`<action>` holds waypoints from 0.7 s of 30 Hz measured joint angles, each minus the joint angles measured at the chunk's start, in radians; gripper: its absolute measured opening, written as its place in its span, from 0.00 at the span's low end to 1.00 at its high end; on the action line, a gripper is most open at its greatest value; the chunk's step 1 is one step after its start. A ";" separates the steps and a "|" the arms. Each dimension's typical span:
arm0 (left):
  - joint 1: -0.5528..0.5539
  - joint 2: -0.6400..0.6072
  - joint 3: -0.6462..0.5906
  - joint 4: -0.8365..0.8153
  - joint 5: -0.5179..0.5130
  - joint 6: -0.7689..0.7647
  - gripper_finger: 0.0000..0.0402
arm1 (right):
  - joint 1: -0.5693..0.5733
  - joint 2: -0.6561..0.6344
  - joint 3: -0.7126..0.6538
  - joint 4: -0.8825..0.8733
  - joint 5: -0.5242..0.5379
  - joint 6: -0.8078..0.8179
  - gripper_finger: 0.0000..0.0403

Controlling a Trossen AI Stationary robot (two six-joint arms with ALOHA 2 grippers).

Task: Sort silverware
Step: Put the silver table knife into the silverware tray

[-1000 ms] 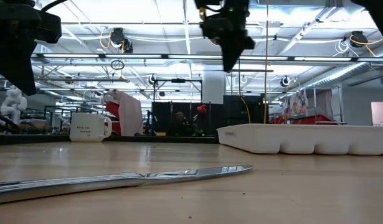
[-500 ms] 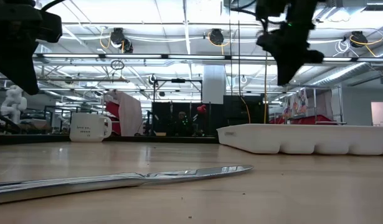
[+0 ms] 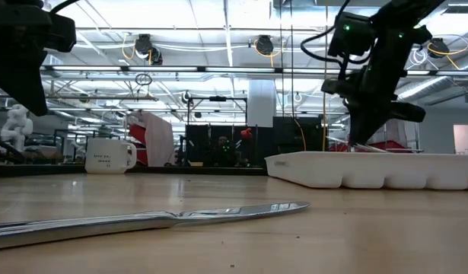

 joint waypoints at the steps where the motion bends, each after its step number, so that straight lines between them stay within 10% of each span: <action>1: 0.000 0.000 0.000 0.000 0.000 0.000 0.04 | 0.000 0.000 -0.006 0.002 0.004 0.013 0.00; 21: 0.000 0.000 0.000 0.004 -0.003 0.000 0.04 | -0.002 0.024 -0.017 -0.047 0.010 0.023 0.03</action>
